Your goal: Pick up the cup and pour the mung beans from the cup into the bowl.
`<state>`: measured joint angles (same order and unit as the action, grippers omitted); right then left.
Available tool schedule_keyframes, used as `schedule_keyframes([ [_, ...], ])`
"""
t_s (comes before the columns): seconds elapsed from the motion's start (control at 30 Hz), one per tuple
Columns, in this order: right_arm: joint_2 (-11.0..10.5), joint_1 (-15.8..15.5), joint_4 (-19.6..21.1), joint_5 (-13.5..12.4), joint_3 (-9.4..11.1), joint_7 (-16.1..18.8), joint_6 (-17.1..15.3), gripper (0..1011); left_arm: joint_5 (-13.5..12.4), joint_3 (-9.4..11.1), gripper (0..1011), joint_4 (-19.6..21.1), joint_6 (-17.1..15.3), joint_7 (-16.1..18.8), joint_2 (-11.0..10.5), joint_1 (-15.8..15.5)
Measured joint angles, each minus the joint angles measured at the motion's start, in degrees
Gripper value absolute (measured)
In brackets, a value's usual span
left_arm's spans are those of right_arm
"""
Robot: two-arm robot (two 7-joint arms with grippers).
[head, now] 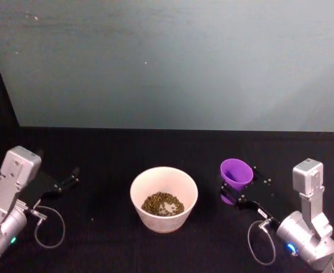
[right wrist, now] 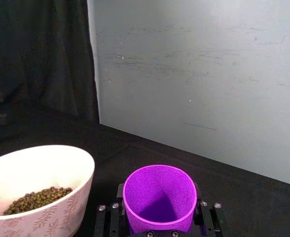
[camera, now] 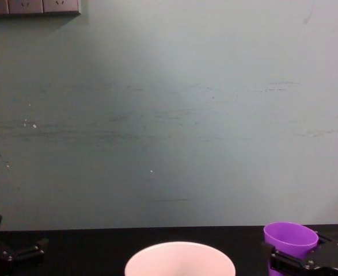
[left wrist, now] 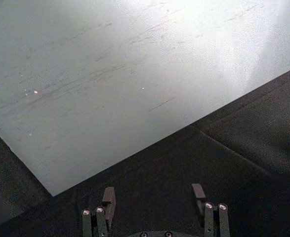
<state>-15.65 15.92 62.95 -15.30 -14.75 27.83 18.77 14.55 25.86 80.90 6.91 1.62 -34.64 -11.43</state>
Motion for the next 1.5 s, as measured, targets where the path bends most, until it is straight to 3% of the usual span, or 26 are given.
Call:
schedule_keyframes([
  [0.47,0.2,0.5,0.0,0.8,-1.0,-1.1,-1.2,736,0.0,0.0,1000,0.0,0.0,0.0,0.0,0.0],
  [0.8,-0.5,-0.6,3.7,1.0,-1.2,-2.2,-4.8,736,0.0,0.0,1000,0.0,0.0,0.0,0.0,0.0],
  [1.13,-0.9,-1.5,4.5,-0.5,-1.0,-2.1,-6.7,736,0.0,0.0,1000,0.0,0.0,0.0,0.0,0.0],
  [1.5,-1.1,-1.4,3.4,-1.8,-1.0,-1.1,-6.1,736,0.0,0.0,1000,0.0,0.0,0.0,0.0,0.0],
])
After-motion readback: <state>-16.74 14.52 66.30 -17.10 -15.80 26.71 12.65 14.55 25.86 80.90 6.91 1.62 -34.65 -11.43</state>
